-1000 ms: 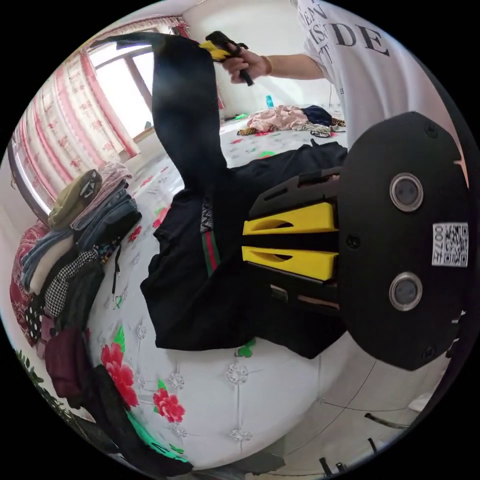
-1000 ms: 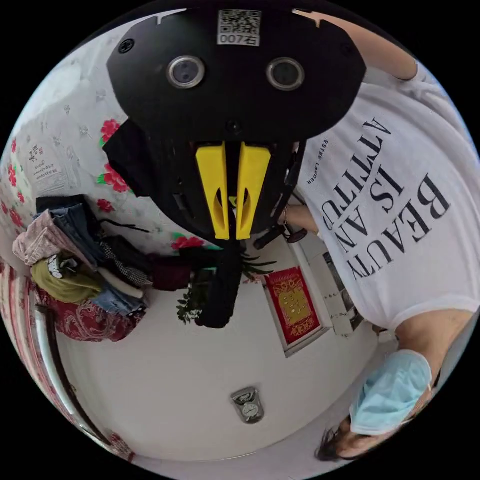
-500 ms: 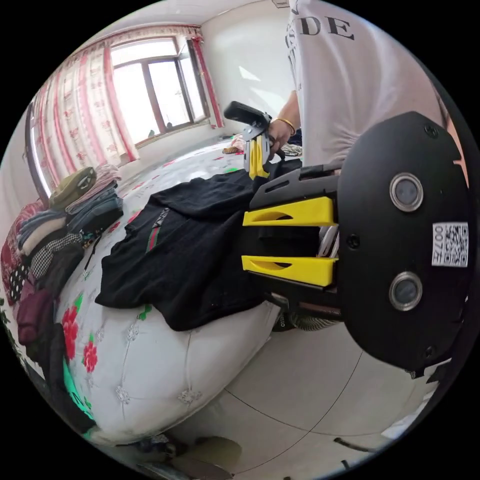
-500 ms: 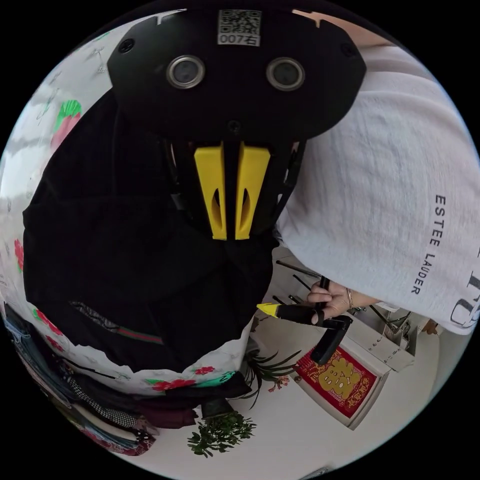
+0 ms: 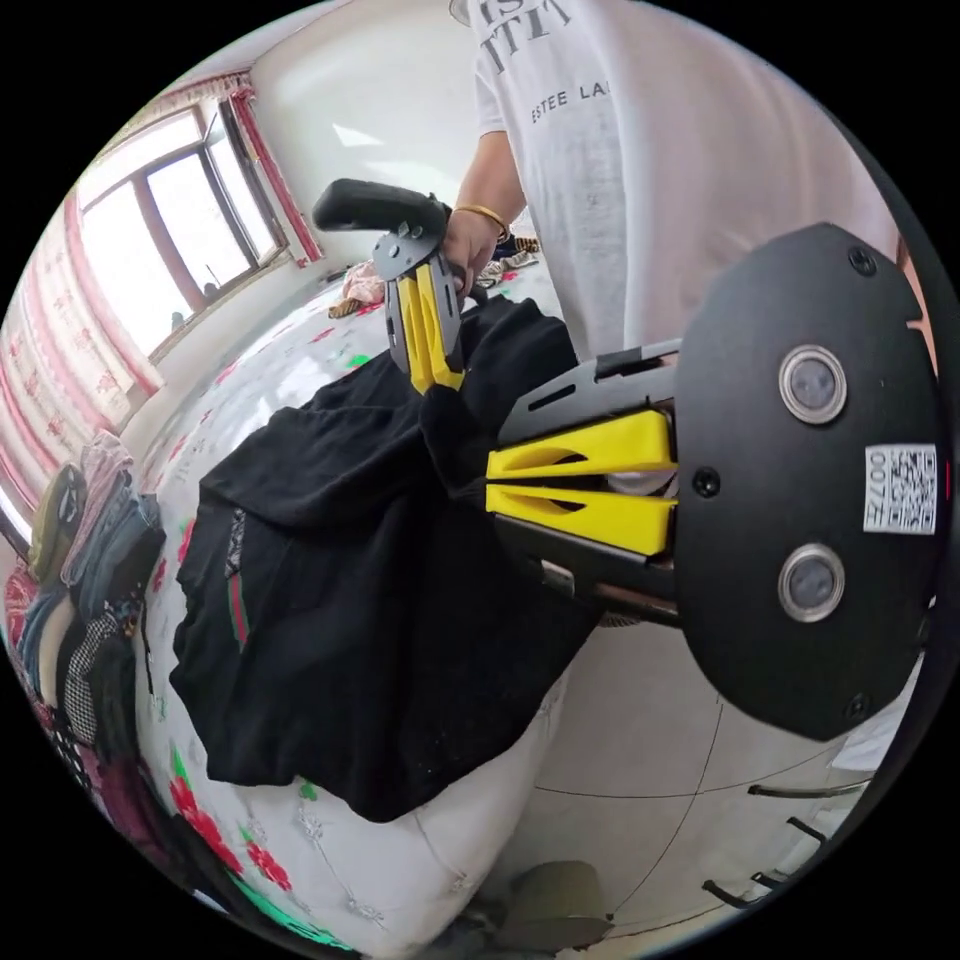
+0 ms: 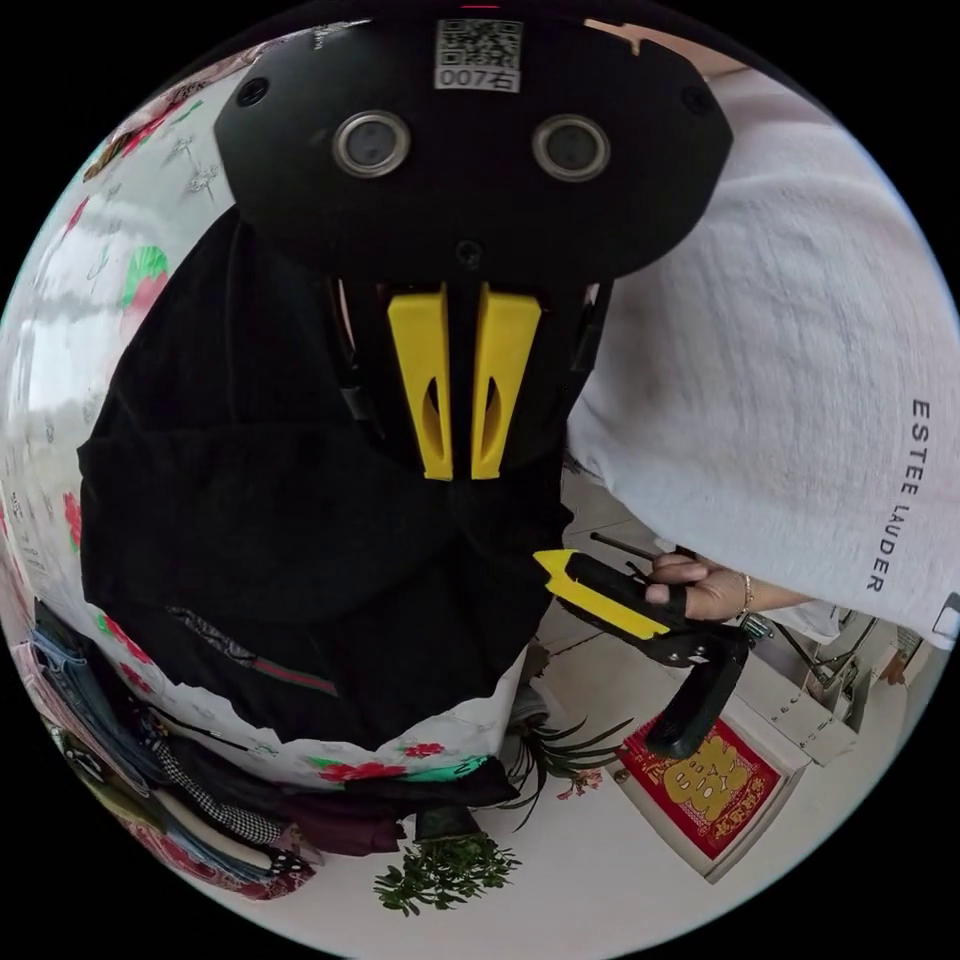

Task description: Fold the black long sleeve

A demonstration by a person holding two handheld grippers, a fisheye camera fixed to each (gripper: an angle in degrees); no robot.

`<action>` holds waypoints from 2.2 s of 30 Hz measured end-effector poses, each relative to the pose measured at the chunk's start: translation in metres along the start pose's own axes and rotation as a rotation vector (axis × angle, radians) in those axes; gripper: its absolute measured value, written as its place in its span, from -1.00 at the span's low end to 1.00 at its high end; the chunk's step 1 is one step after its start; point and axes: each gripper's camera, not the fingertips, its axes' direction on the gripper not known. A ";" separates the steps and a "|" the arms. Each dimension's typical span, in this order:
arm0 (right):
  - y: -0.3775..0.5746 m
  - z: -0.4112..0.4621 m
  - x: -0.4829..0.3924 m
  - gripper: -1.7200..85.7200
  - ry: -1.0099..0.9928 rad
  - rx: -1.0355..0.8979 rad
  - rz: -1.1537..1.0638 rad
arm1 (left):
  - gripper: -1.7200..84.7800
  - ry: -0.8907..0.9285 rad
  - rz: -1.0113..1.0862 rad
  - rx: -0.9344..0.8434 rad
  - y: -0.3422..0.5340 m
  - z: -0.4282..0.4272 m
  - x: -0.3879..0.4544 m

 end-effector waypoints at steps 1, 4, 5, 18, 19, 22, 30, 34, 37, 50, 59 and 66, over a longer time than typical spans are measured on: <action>0.000 -0.003 -0.001 -0.93 0.006 0.000 -0.004 | -0.98 0.021 0.034 0.069 0.002 -0.019 0.011; -0.001 -0.017 -0.008 -0.91 0.016 0.012 -0.006 | -0.98 -0.013 0.222 0.181 0.014 -0.065 0.054; 0.000 -0.023 -0.012 -0.90 0.001 0.044 -0.021 | -0.97 -0.043 0.259 0.166 0.017 -0.067 0.062; 0.034 -0.055 -0.029 -0.87 -0.025 0.037 -0.017 | -0.80 -0.223 0.019 -0.046 0.072 -0.001 0.028; 0.037 -0.061 -0.025 -0.87 0.006 0.054 0.001 | -0.79 -0.238 0.005 -0.015 0.062 -0.003 0.021; 0.047 -0.089 0.013 -0.87 0.144 0.123 0.174 | -0.75 -0.240 0.024 -0.009 0.030 0.008 0.006; 0.046 -0.126 0.128 -0.89 0.341 0.238 0.576 | -0.89 -0.302 0.042 -0.163 -0.027 0.071 -0.012; 0.025 -0.104 0.152 -0.92 0.355 0.172 0.563 | -0.97 -0.206 -0.085 -0.021 -0.009 0.039 -0.029; 0.028 -0.070 0.170 -0.95 0.366 0.043 0.569 | -0.97 -0.138 -0.258 0.138 0.025 0.008 -0.049; 0.149 -0.103 0.116 -0.85 0.110 0.390 0.605 | -0.70 -0.037 -0.464 0.070 0.064 0.032 -0.118; 0.329 -0.095 0.062 -0.76 0.025 0.169 0.834 | -0.63 0.108 -0.422 -0.089 0.044 0.105 -0.152; 0.315 -0.059 0.061 -0.76 -0.013 0.030 0.735 | -0.62 0.081 -0.332 -0.149 0.026 0.128 -0.145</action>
